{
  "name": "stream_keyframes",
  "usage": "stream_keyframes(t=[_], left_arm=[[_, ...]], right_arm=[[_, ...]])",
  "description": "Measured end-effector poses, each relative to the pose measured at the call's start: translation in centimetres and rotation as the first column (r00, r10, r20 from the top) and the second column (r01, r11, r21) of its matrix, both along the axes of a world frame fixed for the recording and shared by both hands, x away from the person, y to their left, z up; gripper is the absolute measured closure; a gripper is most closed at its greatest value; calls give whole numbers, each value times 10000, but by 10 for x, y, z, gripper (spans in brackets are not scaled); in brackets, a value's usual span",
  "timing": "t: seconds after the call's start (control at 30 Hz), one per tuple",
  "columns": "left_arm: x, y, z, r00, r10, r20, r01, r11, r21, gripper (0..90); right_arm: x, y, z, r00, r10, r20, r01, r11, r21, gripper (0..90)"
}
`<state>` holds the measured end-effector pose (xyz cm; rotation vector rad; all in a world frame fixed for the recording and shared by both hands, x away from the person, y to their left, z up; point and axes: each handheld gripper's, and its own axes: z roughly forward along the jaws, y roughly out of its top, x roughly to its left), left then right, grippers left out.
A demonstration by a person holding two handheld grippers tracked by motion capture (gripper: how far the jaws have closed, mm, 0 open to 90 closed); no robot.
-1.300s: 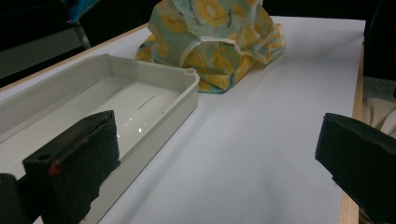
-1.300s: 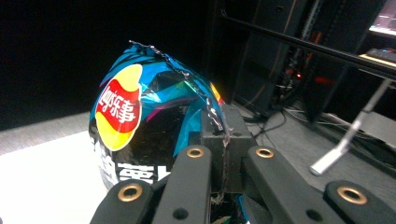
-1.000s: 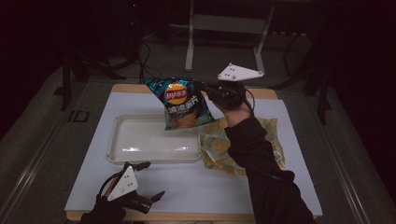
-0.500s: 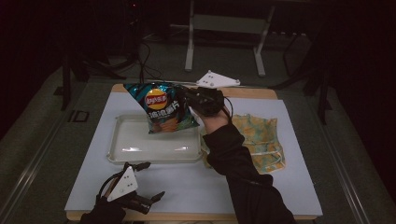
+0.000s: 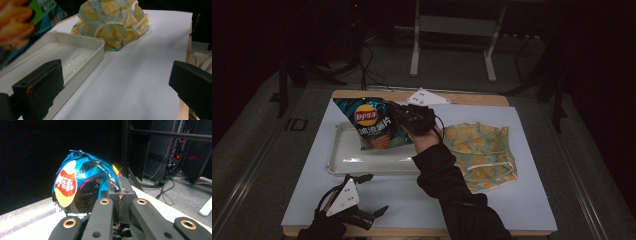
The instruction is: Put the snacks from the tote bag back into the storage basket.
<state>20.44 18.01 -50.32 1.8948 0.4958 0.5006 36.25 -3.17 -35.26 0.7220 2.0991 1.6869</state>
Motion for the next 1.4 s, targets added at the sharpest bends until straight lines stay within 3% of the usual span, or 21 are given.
stream_keyframes(t=[0.43, 0.57, 0.7, 0.9, 1.2, 1.4], left_arm=[[-1, 0, 0, 10000, -15, 12, 16, 10000, -24, 1], [-1, 0, 1, 10000, -19, 41, 20, 10000, -15, 1], [0, 0, 1, 10000, -19, 48, 19, 10000, -10, 1], [0, 0, 1, 10000, 23, 28, -23, 10000, -30, 2], [0, 1, 1, 10000, 3, 40, -2, 10000, -66, 2], [0, 1, 1, 10000, -60, 48, 60, 10000, -79, 2]], right_arm=[[-3, 12, -51, 9955, 77, -949, -83, 10000, -55, 900], [-2, 6, -64, 9910, 97, -1332, -99, 10000, -4, 900], [0, -3, -74, 9891, 77, -1467, -123, 9995, -307, 900], [14, -16, -83, 9770, 80, -2133, -175, 9989, -425, 900], [40, -10, -82, 9631, -445, -2653, 42, 9886, -1506, 897], [58, -8, -90, 9541, -772, -2895, 189, 9798, -1991, 897]])
